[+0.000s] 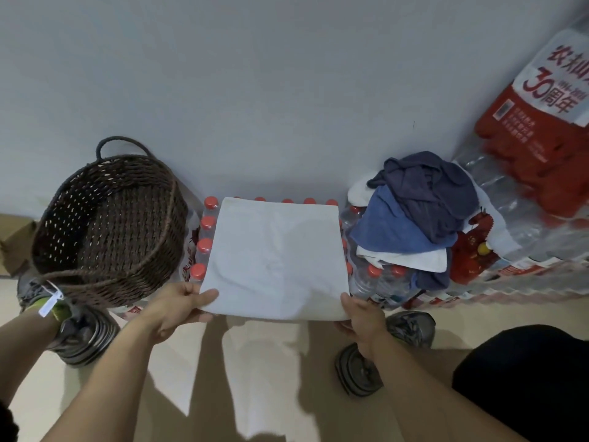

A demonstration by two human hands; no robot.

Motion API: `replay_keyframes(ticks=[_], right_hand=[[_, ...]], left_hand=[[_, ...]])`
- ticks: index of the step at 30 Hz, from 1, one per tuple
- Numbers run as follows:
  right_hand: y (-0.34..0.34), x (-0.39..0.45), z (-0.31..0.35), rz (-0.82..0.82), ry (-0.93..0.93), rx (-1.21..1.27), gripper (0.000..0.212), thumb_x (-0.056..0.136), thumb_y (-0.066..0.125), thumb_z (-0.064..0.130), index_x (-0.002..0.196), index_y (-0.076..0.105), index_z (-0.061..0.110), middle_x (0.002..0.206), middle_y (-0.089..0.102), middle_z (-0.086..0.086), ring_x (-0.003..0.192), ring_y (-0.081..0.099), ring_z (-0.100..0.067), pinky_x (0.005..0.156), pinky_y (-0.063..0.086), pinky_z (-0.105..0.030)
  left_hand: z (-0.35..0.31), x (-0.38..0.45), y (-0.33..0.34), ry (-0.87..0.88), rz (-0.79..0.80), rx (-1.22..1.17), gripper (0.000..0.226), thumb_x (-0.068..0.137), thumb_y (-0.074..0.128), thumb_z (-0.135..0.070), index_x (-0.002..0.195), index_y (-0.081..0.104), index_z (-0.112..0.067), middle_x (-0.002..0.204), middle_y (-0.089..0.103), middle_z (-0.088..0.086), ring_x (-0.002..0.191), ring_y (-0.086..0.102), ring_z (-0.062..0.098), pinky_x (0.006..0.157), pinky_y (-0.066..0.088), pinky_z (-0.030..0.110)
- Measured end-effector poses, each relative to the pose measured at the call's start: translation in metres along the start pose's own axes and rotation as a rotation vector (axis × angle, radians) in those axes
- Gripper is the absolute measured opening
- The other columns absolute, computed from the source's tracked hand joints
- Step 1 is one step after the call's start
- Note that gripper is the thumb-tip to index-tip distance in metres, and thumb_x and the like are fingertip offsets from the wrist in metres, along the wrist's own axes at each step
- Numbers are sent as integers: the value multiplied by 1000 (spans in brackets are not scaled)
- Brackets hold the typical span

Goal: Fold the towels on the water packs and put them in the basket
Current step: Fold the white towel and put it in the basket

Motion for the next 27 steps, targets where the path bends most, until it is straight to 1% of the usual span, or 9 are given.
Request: replay_keyframes(ticks=[4,8,11,14,17,20,23,25,27], right_hand=[[2,-9,21,-29,-43,-110,11,91,65,17,83,64,9,75,62,-11,60,57,-20,51,49,-28],[12,-18,66,84,-89,-249,17,95,59,14,84,60,2,44,51,-5,38,44,-15,40,38,-22],[19,-24,97,167,-105,-289,25,96,63,25,89,57,2,51,48,-6,43,43,-17,42,38,-26],[25,-28,114,265,-114,-224,28,90,70,30,108,66,9,74,62,-6,58,53,-14,58,53,-28],[31,-34,124,360,-137,-310,43,71,84,29,109,73,13,90,69,-6,70,56,-18,68,52,-31],[35,-39,128,411,-179,-557,50,66,90,15,112,71,15,87,72,-3,69,59,-26,70,51,-38],[33,-38,132,357,-210,-695,43,66,87,2,105,73,16,92,75,-12,75,64,-27,75,58,-45],[28,-35,137,324,-249,-720,30,70,85,3,94,76,17,90,75,-14,71,62,-25,68,56,-37],[22,-34,143,336,-281,-771,22,71,86,9,88,79,21,83,76,-7,64,63,-16,60,54,-24]], left_hand=[[-23,-12,-3,60,-31,233,17,93,61,-5,104,52,3,84,68,35,60,62,32,46,50,30],[-52,-20,-2,210,-62,307,15,92,57,-3,101,53,-14,56,58,29,44,48,26,39,33,21],[-55,-24,1,199,27,215,10,90,68,-11,99,65,-7,65,62,30,43,54,26,40,38,21],[-57,-28,2,237,104,221,39,72,83,-6,108,69,-12,92,68,24,71,64,28,68,53,43],[-57,-29,6,276,123,263,50,67,82,10,110,68,-13,99,68,25,80,63,27,83,47,49],[-69,-29,2,407,10,352,39,72,75,16,100,70,-11,92,70,26,76,66,22,77,57,30],[-82,-34,-7,495,-112,372,20,77,77,4,90,73,-11,73,71,13,63,62,14,55,53,15],[-86,-37,-7,497,-95,375,11,75,81,-8,83,74,-12,64,69,1,49,57,6,41,43,10],[-90,-40,-4,511,-56,407,13,71,83,-15,81,74,-12,65,70,2,47,56,6,41,42,10]])
Point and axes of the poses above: each hand's wrist, its own x-axis towards the middle knuckle, its own y-axis out of the palm, z = x × y, the point moved 9 cm from there along x, towards the middle knuckle
